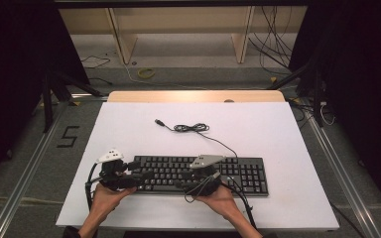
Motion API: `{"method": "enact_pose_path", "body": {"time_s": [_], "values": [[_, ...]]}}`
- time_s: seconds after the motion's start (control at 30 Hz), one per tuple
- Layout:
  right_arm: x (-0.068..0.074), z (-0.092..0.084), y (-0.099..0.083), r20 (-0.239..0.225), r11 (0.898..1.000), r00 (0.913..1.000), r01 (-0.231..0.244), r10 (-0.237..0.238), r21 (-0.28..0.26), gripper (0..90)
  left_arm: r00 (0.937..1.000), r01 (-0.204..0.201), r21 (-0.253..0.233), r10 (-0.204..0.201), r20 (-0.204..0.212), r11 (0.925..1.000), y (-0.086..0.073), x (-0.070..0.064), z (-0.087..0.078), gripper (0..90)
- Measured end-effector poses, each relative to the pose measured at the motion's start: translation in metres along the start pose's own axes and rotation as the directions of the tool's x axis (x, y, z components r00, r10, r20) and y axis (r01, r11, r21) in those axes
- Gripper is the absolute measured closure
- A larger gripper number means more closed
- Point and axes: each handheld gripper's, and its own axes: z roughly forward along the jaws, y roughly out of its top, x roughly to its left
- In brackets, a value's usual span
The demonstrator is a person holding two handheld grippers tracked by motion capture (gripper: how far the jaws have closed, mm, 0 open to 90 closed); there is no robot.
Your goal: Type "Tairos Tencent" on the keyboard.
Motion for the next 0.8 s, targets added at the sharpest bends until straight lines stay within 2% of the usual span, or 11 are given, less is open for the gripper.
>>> {"method": "enact_pose_path", "body": {"time_s": [0.27,0.5,0.8], "values": [[0.004,0.008,-0.002,-0.001,0.999,0.9998,0.018,-0.018,0.040,72.0,1.0000,0.003,-0.013,-0.003,0.007,0.9999,-0.003,-0.001,-0.006,28.5],[0.007,0.013,-0.003,-0.003,0.998,0.9997,0.025,-0.025,0.054,82.3,1.0000,0.006,-0.021,-0.006,0.007,0.9998,-0.006,-0.001,-0.010,28.6],[0.008,0.015,-0.004,0.001,0.997,0.9995,0.032,-0.032,0.068,87.8,0.9999,0.002,-0.021,-0.002,0.013,0.9998,-0.009,-0.001,-0.011,28.1]]}}
